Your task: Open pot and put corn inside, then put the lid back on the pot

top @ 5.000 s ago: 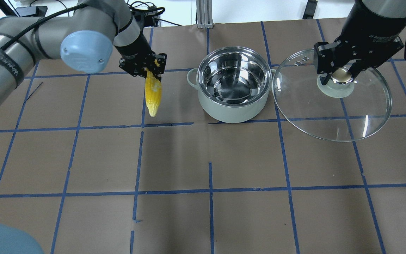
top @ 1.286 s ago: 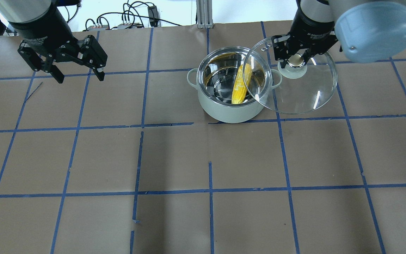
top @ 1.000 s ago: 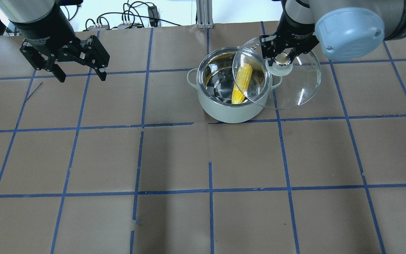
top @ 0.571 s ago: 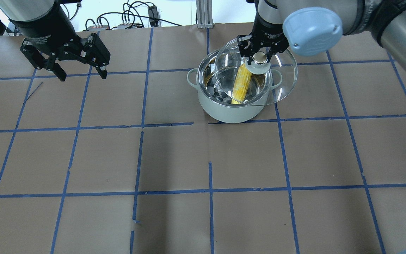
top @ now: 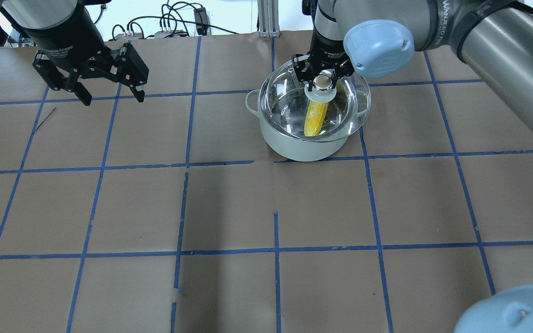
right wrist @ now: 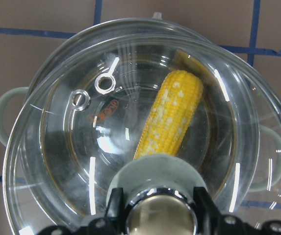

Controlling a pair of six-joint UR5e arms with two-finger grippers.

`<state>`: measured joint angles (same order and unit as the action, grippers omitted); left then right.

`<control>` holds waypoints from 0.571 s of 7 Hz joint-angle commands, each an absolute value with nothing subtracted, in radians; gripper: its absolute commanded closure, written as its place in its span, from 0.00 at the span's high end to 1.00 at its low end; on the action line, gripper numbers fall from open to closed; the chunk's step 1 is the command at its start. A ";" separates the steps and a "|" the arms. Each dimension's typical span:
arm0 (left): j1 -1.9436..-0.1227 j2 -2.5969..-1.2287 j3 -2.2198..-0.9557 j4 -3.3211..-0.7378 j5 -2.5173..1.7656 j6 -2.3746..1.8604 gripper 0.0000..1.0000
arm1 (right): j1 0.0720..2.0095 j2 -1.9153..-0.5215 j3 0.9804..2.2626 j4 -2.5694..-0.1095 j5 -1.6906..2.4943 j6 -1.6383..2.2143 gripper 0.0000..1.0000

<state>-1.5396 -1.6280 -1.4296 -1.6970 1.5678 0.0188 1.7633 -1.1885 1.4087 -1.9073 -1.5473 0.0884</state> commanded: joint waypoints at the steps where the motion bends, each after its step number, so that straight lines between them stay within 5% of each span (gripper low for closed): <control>1: -1.540 -1.632 -1.428 -1.695 1.574 0.018 1.00 | 1.778 -1.158 1.410 -1.957 -1.554 0.087 0.17; 4: -1.540 -1.630 -1.418 -1.707 1.574 0.018 1.00 | 1.786 -1.123 1.408 -1.985 -1.554 0.086 0.17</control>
<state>-1.5401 -1.6169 -1.4292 -1.7086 1.5761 0.0184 1.7832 -1.1374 1.4084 -1.9708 -1.5538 0.0864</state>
